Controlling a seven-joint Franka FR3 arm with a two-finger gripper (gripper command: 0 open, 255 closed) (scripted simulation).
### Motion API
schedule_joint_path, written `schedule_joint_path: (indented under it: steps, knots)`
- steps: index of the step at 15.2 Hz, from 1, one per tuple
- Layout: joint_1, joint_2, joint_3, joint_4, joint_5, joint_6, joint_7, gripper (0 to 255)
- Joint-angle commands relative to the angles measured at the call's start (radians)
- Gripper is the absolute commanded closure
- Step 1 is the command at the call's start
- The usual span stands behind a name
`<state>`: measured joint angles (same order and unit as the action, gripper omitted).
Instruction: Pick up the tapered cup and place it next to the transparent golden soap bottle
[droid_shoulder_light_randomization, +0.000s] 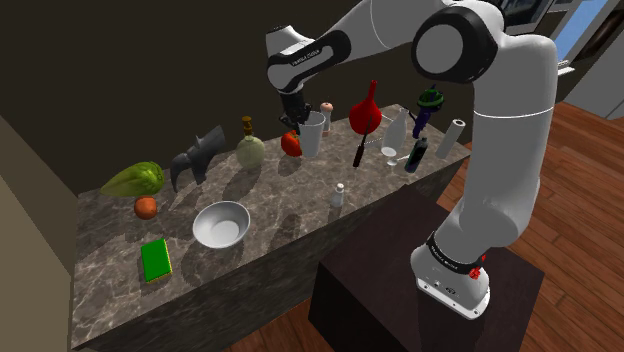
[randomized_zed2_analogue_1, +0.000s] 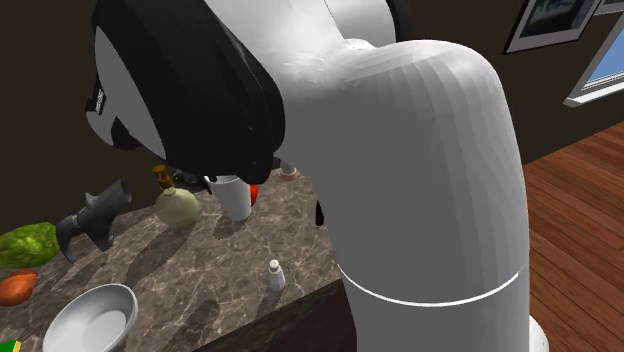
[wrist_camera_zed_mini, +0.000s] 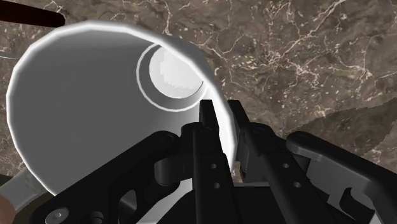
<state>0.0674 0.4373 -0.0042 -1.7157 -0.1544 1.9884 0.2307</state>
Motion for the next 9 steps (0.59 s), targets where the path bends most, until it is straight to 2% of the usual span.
schedule_joint_path:
  steps: [1, 9]
  knots:
    - [-0.002, 0.015, -0.001, -0.006, -0.001, 0.022, 0.001, 255]
    - [-0.002, 0.072, -0.003, -0.032, -0.007, 0.104, 0.013, 255]
